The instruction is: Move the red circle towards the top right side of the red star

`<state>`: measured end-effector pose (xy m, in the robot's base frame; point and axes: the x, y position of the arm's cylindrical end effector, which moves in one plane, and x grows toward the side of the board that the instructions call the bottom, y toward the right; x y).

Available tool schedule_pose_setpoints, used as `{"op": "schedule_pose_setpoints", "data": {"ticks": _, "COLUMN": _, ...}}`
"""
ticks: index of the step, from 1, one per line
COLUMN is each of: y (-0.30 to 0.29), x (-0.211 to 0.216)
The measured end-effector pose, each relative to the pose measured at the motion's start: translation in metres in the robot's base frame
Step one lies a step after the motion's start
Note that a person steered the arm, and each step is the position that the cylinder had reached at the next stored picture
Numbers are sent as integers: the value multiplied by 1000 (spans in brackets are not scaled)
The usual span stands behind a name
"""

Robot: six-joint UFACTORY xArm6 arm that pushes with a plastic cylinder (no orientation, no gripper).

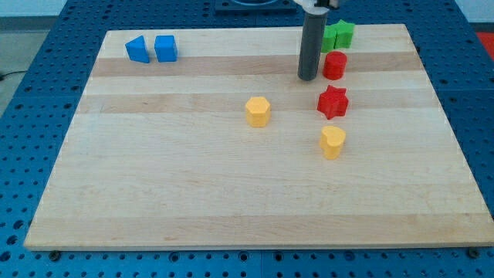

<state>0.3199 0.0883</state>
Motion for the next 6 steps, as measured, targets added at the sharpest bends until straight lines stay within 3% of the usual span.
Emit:
{"op": "schedule_pose_setpoints", "data": {"ticks": 2, "y": 22, "x": -39}}
{"op": "schedule_pose_setpoints", "data": {"ticks": 3, "y": 54, "x": -32}}
{"op": "schedule_pose_setpoints", "data": {"ticks": 4, "y": 61, "x": 7}}
{"op": "schedule_pose_setpoints", "data": {"ticks": 6, "y": 92, "x": -4}}
